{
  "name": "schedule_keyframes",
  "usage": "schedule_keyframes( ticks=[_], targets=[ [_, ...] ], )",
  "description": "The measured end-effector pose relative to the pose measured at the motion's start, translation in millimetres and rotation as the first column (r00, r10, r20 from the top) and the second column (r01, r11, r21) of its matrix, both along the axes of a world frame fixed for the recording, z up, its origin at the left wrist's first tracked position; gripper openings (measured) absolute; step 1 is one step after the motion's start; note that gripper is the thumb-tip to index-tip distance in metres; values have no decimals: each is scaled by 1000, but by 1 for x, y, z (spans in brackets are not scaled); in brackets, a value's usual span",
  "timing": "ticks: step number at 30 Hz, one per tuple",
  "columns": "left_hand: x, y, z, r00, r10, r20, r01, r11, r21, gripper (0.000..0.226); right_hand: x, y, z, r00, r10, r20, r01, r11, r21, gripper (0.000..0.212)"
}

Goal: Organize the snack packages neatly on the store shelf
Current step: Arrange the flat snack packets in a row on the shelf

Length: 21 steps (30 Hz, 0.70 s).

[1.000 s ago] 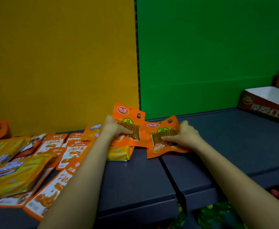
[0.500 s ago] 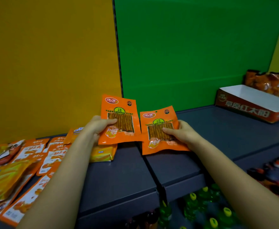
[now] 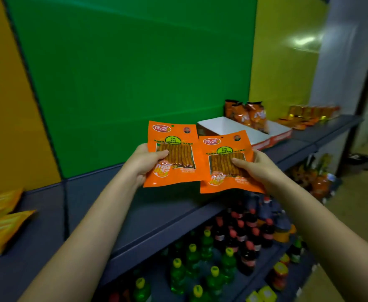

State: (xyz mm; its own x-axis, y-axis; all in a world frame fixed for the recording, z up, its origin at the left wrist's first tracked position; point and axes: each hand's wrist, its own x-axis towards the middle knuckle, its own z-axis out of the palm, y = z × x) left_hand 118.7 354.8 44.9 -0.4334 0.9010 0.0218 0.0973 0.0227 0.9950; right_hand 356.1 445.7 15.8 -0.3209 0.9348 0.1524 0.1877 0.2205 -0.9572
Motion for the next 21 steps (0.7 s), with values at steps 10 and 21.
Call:
schedule_keyframes(
  ticks=[10,21],
  targets=[
    [168,113,-39,969,-214,122,214,977,11,18,181,63,-27,963,-268,16,268,962,-56,8],
    [287,227,-63,924,-333,189,337,941,9,25,300,149,-42,893,-450,-31,442,887,-130,20]
  ],
)
